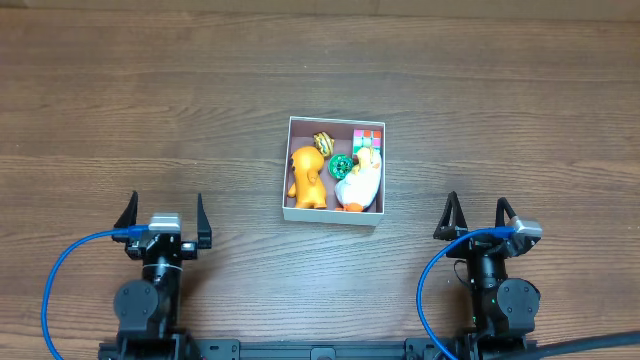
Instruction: Pack container
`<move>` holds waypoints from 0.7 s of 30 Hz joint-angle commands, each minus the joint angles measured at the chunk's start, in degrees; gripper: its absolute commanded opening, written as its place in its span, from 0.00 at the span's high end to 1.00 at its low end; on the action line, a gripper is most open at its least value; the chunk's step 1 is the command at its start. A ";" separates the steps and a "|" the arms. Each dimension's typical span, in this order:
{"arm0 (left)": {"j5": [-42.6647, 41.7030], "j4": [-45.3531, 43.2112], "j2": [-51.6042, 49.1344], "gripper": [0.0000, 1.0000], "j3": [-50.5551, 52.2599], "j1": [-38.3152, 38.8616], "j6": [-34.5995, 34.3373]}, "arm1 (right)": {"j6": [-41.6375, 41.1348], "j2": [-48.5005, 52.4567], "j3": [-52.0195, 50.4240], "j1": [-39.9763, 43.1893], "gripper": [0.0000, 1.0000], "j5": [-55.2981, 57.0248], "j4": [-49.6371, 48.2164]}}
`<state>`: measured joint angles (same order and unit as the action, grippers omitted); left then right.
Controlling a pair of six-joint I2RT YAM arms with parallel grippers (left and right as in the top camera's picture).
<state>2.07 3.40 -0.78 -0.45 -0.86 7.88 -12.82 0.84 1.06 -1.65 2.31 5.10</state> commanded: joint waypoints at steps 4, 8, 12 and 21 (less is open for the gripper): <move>0.87 0.83 0.59 0.00 0.20 -0.35 -3.63 | 0.46 -0.68 -0.61 -0.22 0.00 -0.33 -0.57; -1.75 0.92 0.59 0.00 0.17 -0.33 -3.67 | 0.46 -0.68 -0.61 -0.22 0.00 -0.33 -0.57; -1.86 0.94 0.57 0.00 0.17 -0.35 -3.63 | 0.46 -0.68 -0.61 -0.22 0.00 -0.33 -0.57; -1.86 0.92 0.57 0.00 0.17 -0.35 -3.63 | 0.46 -0.68 -0.61 -0.22 0.00 -0.33 -0.57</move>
<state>1.10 4.47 -0.73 -0.45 -0.86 5.61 -12.82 0.84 1.06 -1.65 2.33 5.08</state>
